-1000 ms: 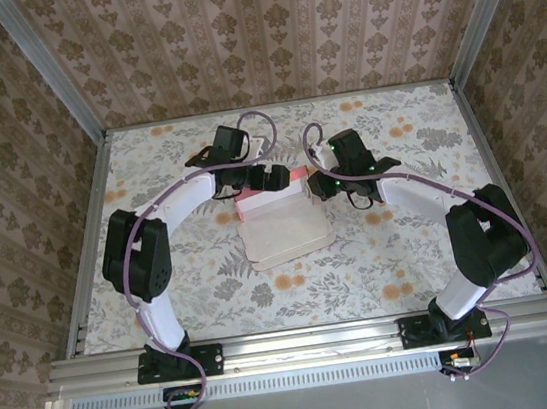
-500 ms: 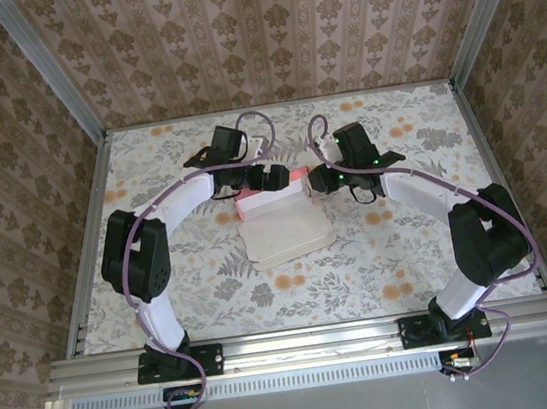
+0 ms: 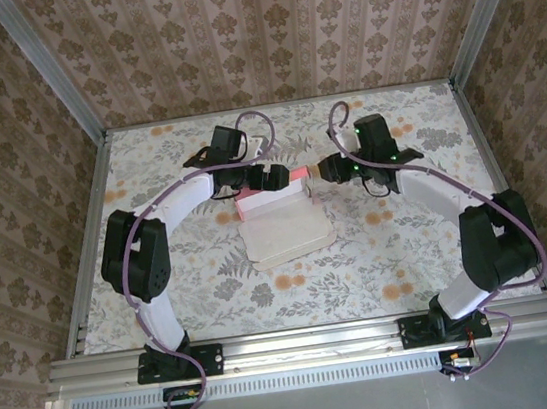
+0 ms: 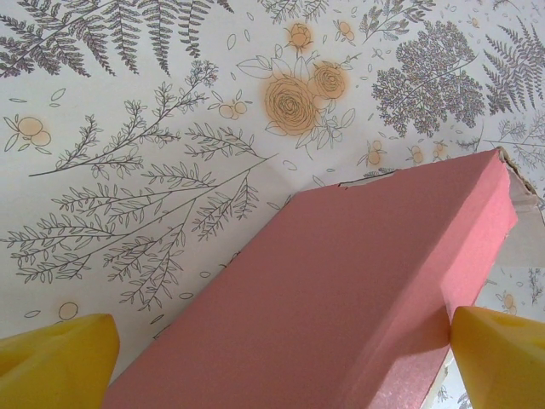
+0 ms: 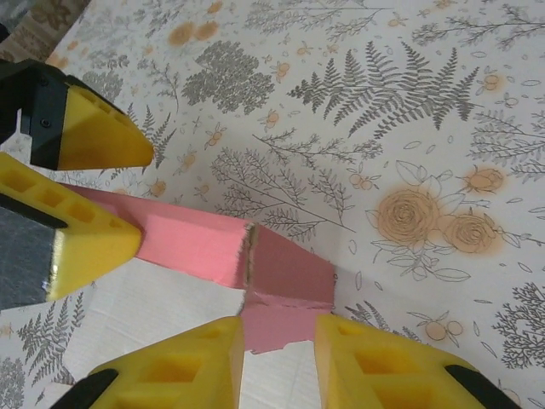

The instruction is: Fold the paper box

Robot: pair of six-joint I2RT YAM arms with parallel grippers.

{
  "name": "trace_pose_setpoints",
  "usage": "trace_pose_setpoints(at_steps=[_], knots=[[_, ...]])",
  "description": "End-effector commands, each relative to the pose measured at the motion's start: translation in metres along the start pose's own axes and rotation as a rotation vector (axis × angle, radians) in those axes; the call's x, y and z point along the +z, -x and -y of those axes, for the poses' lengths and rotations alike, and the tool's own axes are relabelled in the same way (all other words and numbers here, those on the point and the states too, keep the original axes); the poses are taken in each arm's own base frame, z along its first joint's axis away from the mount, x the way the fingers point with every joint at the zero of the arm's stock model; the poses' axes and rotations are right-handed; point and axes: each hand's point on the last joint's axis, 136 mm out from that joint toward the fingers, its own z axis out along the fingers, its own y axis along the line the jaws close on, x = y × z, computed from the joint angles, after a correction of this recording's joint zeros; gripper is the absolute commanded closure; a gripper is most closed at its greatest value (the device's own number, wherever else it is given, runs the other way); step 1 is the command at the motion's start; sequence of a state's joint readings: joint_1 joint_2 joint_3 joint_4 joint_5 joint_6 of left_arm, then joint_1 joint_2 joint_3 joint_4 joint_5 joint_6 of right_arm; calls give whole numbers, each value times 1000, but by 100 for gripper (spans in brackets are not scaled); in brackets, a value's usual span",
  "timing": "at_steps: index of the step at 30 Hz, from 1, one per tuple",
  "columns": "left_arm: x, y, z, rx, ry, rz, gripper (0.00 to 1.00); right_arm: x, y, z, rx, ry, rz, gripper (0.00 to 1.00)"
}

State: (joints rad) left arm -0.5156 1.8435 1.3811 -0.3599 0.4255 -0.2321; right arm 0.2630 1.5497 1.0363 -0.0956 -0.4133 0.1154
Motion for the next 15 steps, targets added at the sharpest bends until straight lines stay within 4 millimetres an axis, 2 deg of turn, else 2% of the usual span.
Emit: trace_pose_setpoints(at_steps=[1,7,15], knots=[[-3,-3,-1,-9,-6,-17,0,4,-6,-2,0,59,35,67],[-3,2,1,-13,-21,-16,0,26,-22,7,-26,81,42,59],[-6,9,2,-22,-44,-15,0,46,-31,14,-62,88,30,58]])
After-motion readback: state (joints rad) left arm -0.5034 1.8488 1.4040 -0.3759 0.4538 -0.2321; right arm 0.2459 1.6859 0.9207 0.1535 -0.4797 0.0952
